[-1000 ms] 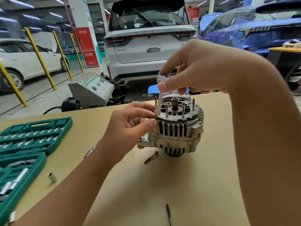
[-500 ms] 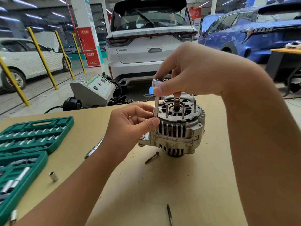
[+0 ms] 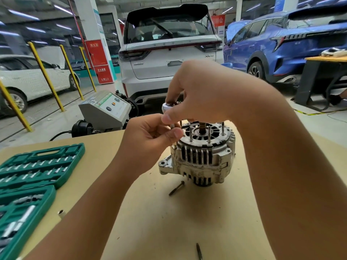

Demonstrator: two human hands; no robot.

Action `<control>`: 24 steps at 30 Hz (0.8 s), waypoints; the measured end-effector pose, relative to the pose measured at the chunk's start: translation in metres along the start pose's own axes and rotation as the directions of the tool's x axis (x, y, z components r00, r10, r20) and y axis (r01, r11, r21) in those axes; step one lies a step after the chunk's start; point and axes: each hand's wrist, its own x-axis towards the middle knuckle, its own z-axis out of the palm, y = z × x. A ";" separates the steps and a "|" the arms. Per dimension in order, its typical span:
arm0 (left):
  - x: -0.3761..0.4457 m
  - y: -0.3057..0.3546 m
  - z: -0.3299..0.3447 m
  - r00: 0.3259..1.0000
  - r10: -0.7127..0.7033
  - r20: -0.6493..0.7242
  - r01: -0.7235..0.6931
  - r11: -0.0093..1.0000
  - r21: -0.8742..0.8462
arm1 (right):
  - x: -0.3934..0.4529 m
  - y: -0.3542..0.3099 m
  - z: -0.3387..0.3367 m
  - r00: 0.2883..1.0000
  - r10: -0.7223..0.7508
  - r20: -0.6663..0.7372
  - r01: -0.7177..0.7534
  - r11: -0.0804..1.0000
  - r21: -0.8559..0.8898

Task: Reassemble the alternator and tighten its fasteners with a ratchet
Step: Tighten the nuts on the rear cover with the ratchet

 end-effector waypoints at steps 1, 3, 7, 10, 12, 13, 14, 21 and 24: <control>0.000 0.000 0.000 1.000 0.009 -0.011 -0.009 1.000 0.016 | -0.001 -0.001 -0.001 1.000 -0.006 0.017 0.006 1.000 -0.006; 0.001 0.002 0.001 0.998 0.046 -0.045 -0.045 0.998 0.037 | -0.001 -0.002 -0.003 0.997 -0.019 0.074 0.022 0.999 -0.035; 0.004 0.005 0.002 0.996 0.072 -0.057 -0.072 0.997 0.015 | -0.002 -0.007 -0.006 0.989 -0.040 0.143 0.052 0.996 -0.078; 0.005 0.004 -0.002 0.998 0.030 -0.049 -0.030 1.000 -0.002 | 0.001 -0.015 -0.003 0.997 -0.029 0.071 0.036 0.994 -0.101; 0.005 0.002 -0.004 0.999 -0.003 -0.048 0.001 0.999 -0.034 | 0.003 -0.020 0.000 0.999 -0.024 -0.024 0.020 0.989 -0.146; 0.004 0.001 -0.005 0.999 -0.008 -0.044 0.006 0.999 -0.038 | 0.005 -0.021 0.001 0.998 -0.026 -0.055 0.017 0.987 -0.160; 0.004 0.001 -0.005 0.999 -0.009 -0.035 0.008 0.999 -0.035 | 0.006 -0.021 0.002 0.998 -0.021 -0.067 0.011 0.987 -0.158; 0.030 0.016 -0.026 0.949 -0.099 0.298 0.077 0.993 0.084 | 0.011 0.005 -0.001 0.996 0.079 -0.035 -0.081 0.993 -0.085; 0.033 0.015 -0.024 0.954 -0.101 0.284 0.073 0.991 0.110 | 0.012 0.011 0.000 0.997 0.081 0.007 -0.080 0.989 -0.122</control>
